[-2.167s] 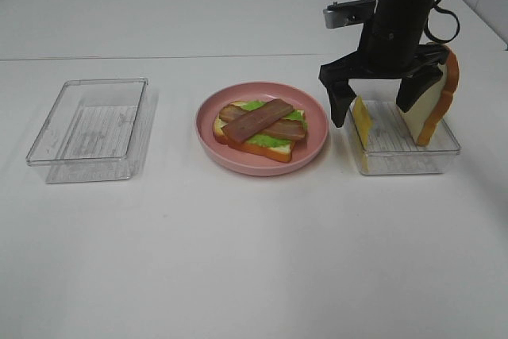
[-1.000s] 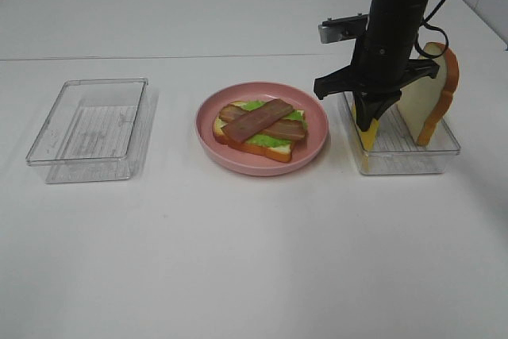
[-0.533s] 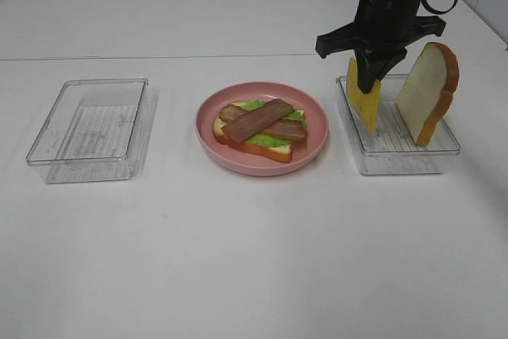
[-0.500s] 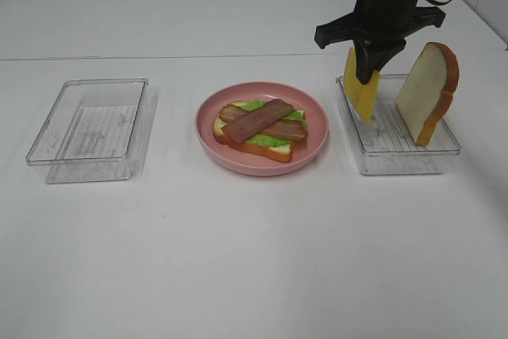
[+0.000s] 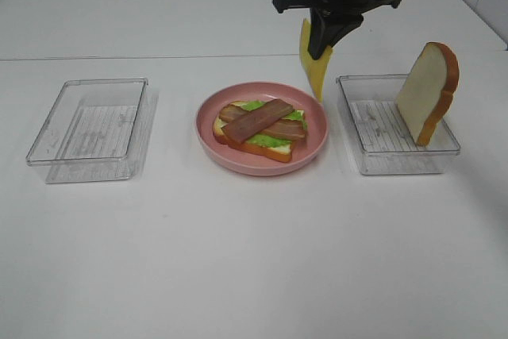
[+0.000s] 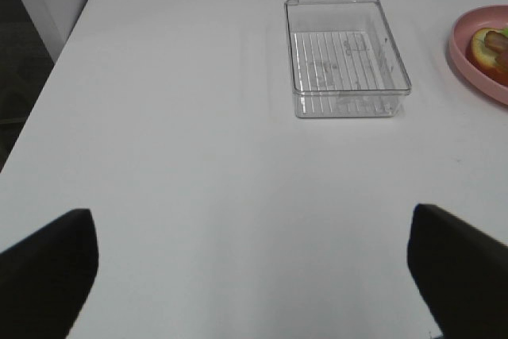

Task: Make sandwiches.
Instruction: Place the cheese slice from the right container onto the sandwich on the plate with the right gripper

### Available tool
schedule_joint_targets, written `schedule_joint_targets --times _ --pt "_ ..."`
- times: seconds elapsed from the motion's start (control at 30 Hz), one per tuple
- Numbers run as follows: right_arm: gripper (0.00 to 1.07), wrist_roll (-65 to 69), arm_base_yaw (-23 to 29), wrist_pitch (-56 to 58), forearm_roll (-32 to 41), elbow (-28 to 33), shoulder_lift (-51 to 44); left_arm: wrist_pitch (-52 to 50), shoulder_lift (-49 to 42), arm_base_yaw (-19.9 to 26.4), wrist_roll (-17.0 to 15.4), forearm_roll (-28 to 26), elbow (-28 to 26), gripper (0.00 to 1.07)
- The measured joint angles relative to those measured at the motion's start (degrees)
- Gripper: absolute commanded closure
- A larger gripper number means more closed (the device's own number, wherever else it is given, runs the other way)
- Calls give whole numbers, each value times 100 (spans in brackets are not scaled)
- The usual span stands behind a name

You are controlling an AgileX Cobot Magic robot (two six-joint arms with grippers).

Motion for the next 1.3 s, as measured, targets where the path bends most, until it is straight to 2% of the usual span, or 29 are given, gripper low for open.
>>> schedule_joint_targets --times 0.1,0.47,1.03,1.3 --pt "107 0 74 0 46 0 0 0 0 0 0 0 0 9" --pt "107 -155 877 -550 407 0 304 0 0 0 0 0 0 9" --pt "107 -298 957 -1089 533 0 762 0 0 0 0 0 0 9" --pt "107 -304 957 -1152 40 -6 922 0 0 0 0 0 0 9"
